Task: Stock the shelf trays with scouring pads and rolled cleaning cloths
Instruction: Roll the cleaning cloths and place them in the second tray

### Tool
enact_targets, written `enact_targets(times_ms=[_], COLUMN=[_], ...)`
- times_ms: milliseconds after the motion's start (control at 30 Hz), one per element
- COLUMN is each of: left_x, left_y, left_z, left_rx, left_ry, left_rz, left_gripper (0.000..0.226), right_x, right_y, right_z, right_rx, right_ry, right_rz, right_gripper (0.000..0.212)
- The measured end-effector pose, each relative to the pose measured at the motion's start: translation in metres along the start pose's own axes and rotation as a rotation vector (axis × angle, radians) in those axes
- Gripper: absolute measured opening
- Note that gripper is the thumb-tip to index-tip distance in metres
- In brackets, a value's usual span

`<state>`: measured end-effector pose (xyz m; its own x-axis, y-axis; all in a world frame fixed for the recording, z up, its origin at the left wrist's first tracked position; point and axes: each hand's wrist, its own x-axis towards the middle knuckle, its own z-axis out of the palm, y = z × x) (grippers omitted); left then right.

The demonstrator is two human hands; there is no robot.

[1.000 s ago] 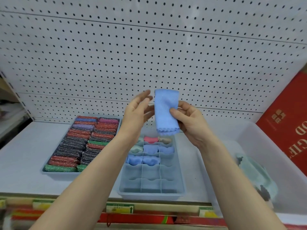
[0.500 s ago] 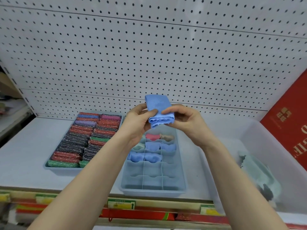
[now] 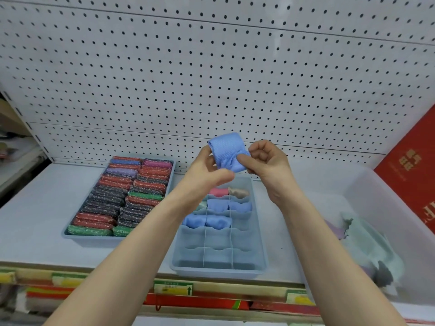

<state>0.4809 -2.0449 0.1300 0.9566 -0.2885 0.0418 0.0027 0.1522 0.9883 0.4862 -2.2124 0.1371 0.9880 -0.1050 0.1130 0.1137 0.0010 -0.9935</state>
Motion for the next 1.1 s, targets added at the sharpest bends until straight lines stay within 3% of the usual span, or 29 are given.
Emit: enact_targets(times_ms=[67, 133, 233, 333, 500, 600, 700, 800, 867, 933, 1000, 1100], left_x=[0.000, 0.001, 0.001, -0.002, 0.001, 0.002, 0.001, 0.000, 0.000, -0.001, -0.002, -0.002], left_y=[-0.003, -0.007, -0.007, -0.007, -0.013, -0.016, -0.025, -0.034, -0.038, -0.041, -0.047, -0.068], left_z=[0.002, 0.001, -0.004, -0.008, -0.015, -0.019, -0.022, -0.028, -0.030, -0.030, -0.030, -0.034], left_rx=[0.089, 0.068, 0.040, 0.057, 0.013, -0.107, -0.028, 0.051, 0.082, 0.107, 0.160, 0.351], left_ry=[0.075, 0.152, 0.123, 0.066, 0.142, 0.134, 0.152, 0.207, 0.202, 0.175, 0.136, 0.089], left_rz=[0.019, 0.041, 0.056, 0.057, -0.004, -0.122, -0.120, -0.110, -0.094, -0.076, -0.066, -0.041], left_gripper=[0.063, 0.052, 0.034, 0.028, 0.018, 0.023, 0.026, 0.029, 0.032, 0.032, 0.031, 0.038], right_x=[0.001, 0.001, 0.003, 0.004, 0.002, 0.003, 0.001, -0.001, -0.002, -0.002, -0.004, -0.010], right_y=[0.002, 0.003, 0.002, 0.002, 0.010, 0.020, 0.026, 0.024, 0.023, 0.027, 0.039, 0.062], right_z=[0.002, 0.002, -0.004, -0.008, -0.003, -0.001, 0.002, -0.001, -0.004, -0.007, -0.009, -0.016], right_rx=[-0.029, -0.061, -0.026, 0.051, 0.031, -0.135, -0.287, -0.211, -0.148, -0.248, -0.365, -0.437], right_ry=[-0.014, -0.047, -0.217, -0.352, -0.304, -0.235, -0.200, -0.243, -0.246, -0.309, -0.400, -0.293], right_rz=[0.005, 0.028, 0.119, 0.103, 0.037, -0.093, -0.125, 0.035, 0.140, 0.166, 0.175, 0.129], right_gripper=[0.029, 0.034, 0.038, 0.028, 0.050, 0.052, 0.054, 0.049, 0.034, 0.019, 0.017, 0.013])
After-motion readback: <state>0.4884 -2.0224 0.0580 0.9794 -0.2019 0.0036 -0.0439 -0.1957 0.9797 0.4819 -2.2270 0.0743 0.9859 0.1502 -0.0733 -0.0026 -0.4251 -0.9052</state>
